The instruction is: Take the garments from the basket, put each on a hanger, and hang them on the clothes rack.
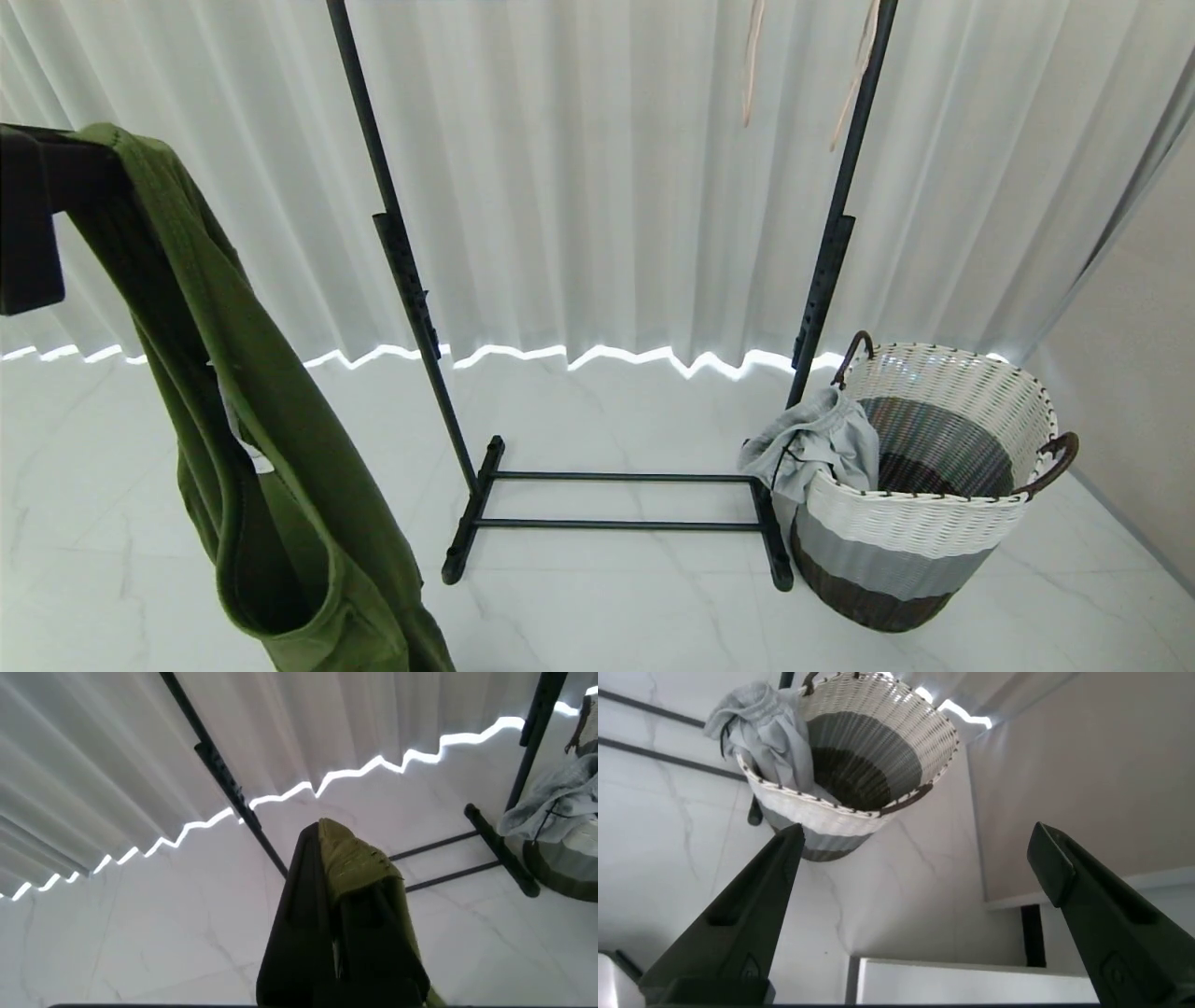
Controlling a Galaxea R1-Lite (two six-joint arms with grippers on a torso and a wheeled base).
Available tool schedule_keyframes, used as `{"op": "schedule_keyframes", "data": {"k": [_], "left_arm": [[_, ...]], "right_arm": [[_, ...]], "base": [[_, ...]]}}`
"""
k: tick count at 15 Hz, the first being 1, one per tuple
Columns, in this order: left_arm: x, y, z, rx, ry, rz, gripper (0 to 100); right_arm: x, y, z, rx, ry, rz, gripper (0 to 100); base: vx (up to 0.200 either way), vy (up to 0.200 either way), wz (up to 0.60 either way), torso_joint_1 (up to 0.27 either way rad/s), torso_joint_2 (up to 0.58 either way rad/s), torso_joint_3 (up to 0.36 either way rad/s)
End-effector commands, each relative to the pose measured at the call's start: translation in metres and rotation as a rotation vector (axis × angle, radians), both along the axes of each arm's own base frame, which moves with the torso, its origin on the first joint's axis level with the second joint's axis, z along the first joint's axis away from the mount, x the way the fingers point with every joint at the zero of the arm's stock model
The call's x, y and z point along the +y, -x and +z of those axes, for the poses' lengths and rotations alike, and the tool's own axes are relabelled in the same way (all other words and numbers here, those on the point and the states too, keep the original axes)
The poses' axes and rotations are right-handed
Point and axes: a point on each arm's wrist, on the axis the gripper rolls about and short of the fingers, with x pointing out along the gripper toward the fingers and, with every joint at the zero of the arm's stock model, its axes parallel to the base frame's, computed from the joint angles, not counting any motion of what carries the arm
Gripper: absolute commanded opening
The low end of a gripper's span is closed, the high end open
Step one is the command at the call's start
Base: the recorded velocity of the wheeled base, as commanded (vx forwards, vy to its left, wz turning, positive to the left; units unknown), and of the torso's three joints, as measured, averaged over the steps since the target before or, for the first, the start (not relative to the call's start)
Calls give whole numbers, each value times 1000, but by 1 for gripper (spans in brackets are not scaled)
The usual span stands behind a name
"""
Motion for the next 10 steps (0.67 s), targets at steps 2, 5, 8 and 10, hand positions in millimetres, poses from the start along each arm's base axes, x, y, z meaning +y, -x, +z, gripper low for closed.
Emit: {"op": "schedule_keyframes", "data": {"k": [2,5,8,10], "left_arm": [[2,3,1,-8,0,-3,0],[2,3,0,-9,-12,-4,0],[1,2,-2,-1,-19,-4,0],[1,2,-4,4,-22,-4,0]], "right_arm": [[0,0,0,0,-1,-3,100],[0,-1,0,0,-1,-3,100],[0,-1,1,-7,-4,-3,100],[1,-2,1,-14,-7,-3,100]], "base": [[0,0,0,22,-200,-163],[0,0,0,71,-286,-312],[0,0,0,107,-544,-326],[0,0,0,139,-476,-325]]}}
